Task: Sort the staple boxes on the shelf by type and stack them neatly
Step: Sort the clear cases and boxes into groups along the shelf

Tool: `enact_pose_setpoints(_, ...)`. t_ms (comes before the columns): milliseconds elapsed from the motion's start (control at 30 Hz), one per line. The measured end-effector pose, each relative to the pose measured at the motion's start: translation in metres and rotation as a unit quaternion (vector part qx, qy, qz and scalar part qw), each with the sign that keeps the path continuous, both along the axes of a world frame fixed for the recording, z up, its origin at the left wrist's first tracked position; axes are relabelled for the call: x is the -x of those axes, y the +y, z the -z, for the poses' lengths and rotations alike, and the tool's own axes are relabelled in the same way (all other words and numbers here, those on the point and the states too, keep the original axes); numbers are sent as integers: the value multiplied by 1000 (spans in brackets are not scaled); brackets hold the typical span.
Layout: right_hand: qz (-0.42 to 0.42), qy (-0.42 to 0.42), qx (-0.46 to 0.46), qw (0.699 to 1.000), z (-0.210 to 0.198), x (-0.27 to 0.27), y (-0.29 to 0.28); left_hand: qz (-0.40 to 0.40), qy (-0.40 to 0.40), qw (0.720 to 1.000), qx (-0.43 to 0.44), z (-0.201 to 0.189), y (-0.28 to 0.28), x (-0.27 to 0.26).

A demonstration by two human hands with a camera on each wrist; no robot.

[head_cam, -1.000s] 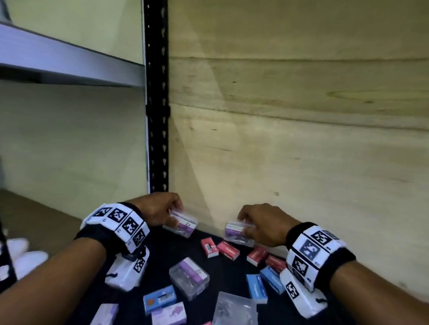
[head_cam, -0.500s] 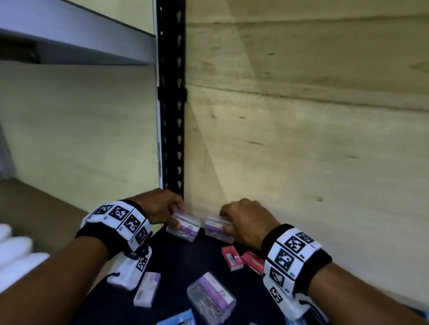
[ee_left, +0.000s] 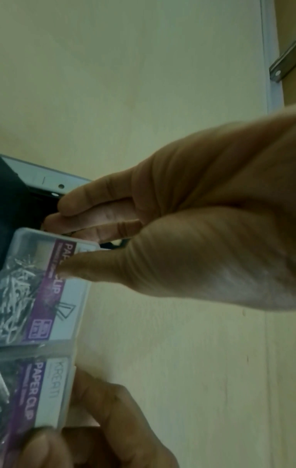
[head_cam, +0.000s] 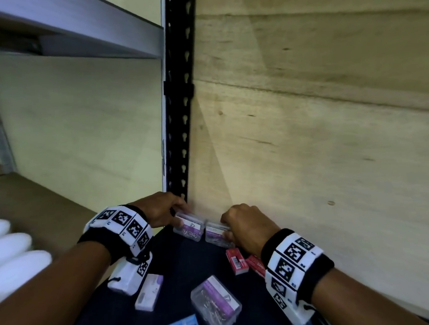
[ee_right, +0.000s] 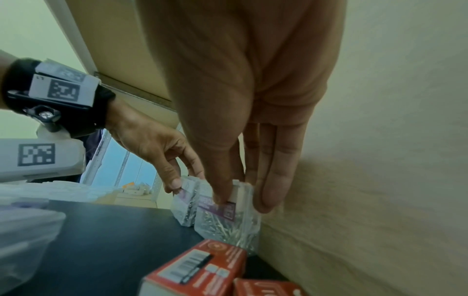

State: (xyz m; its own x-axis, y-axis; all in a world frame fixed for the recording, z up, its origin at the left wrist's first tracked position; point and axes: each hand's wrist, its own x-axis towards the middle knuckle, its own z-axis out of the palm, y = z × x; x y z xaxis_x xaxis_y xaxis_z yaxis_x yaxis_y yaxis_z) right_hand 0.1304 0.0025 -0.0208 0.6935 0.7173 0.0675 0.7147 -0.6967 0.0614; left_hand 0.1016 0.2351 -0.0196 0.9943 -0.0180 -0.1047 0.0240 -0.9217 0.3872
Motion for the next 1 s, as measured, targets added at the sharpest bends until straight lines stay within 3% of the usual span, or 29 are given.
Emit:
enact_pose_setpoints(200, 9, -13, 26, 1000, -1, 1, -2, -5, -14, 1000, -8, 3, 2, 2)
enact_pose_setpoints(433, 21, 5, 21, 1000, -13, 5, -21, -16, -81, 989, -120, -22, -18, 24)
enact_pose_setpoints(667, 108, 79, 148, 980, -19, 16, -59, 105, 35, 987, -113, -32, -86, 33)
enact_pose_setpoints(1000, 93, 127, 137, 978, -8, 13, -74, 93, 81, 963, -240, -16, -140, 16)
